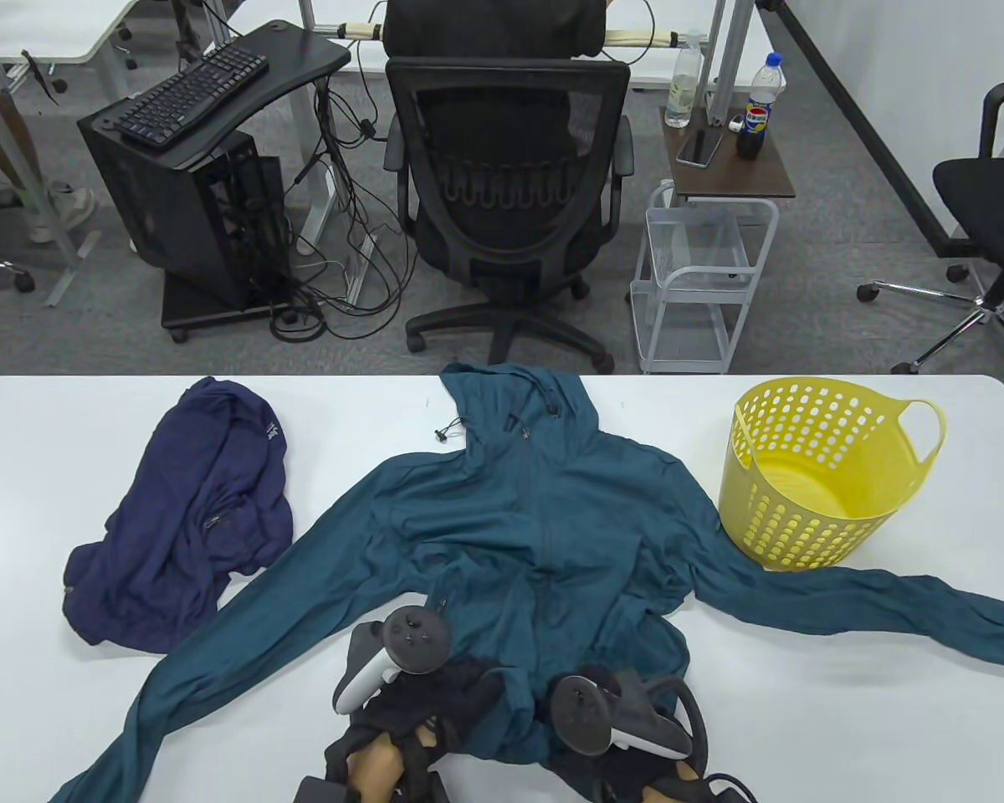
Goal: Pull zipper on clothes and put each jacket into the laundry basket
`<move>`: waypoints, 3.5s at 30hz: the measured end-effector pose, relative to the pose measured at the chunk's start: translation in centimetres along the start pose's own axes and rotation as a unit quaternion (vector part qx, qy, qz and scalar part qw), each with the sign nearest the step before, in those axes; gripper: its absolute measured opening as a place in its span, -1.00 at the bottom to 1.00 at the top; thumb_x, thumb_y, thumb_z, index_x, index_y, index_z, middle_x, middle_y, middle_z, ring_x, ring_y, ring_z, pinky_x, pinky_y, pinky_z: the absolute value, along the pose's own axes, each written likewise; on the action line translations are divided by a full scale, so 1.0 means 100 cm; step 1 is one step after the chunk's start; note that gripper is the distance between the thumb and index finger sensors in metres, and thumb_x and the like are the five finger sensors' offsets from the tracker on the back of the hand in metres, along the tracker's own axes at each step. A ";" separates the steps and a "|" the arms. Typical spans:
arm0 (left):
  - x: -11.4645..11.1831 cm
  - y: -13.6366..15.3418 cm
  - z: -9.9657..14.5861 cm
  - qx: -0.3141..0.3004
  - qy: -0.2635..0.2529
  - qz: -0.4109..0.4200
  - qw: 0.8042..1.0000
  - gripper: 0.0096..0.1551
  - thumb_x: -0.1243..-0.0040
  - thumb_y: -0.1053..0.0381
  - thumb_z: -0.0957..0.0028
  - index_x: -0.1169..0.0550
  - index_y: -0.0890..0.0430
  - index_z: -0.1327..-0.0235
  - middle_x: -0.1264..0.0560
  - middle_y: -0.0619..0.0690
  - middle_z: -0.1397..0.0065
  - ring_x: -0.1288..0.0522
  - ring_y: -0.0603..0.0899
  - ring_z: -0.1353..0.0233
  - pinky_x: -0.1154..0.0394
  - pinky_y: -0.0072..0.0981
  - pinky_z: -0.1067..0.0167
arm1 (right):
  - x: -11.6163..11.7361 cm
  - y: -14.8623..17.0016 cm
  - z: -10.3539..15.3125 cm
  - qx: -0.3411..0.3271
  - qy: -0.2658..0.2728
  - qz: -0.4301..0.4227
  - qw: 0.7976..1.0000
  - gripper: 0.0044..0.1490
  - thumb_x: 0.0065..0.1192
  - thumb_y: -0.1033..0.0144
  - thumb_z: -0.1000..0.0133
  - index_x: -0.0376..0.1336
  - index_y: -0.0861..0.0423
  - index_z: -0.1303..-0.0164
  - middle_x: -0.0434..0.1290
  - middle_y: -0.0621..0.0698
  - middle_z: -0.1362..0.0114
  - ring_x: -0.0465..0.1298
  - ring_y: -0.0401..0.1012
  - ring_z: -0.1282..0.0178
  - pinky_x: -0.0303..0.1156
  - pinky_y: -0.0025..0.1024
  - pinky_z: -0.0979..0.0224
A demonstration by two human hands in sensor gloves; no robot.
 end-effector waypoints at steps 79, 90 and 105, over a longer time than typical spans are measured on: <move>0.132 0.012 0.149 0.115 -0.366 -0.125 0.915 -0.36 -0.46 -0.21 0.32 -0.61 -0.30 -0.14 -0.64 -0.28 -0.37 -0.43 0.18 -0.53 -0.22 0.36 -0.40 | -0.091 0.179 0.089 0.229 0.205 -0.206 0.929 -0.48 0.33 0.05 -0.09 0.47 -0.16 -0.27 0.56 -0.09 -0.48 0.48 0.10 -0.47 0.21 0.26 -0.50; 0.104 -0.001 0.125 -0.042 -0.174 -0.094 0.979 -0.45 -0.25 -0.10 0.13 -0.57 -0.27 -0.21 -0.53 -0.18 -0.50 -0.28 0.23 -0.62 -0.14 0.38 -0.43 | -0.069 0.148 0.067 0.018 0.046 -0.343 0.938 -0.40 0.30 0.28 -0.09 0.38 -0.15 -0.40 0.38 -0.07 -0.65 0.29 0.19 -0.62 0.16 0.30 -0.53; 0.059 -0.005 0.058 0.033 -0.137 -0.143 0.980 -0.37 -0.17 -0.22 0.12 -0.48 -0.30 -0.31 -0.44 -0.23 -0.59 -0.21 0.22 -0.65 -0.08 0.41 -0.44 | -0.043 0.118 0.037 0.049 0.009 -0.236 0.971 -0.36 0.48 0.01 -0.03 0.42 -0.09 -0.35 0.43 -0.07 -0.61 0.33 0.19 -0.60 0.19 0.30 -0.52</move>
Point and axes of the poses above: the tracker on the back of each hand, its own y axis roughly to the little-finger side, its own z axis roughly from the fingertips to the wrist, x = y × z, the point moved 4 cm from there along -z, roughly from the wrist to the fingertips
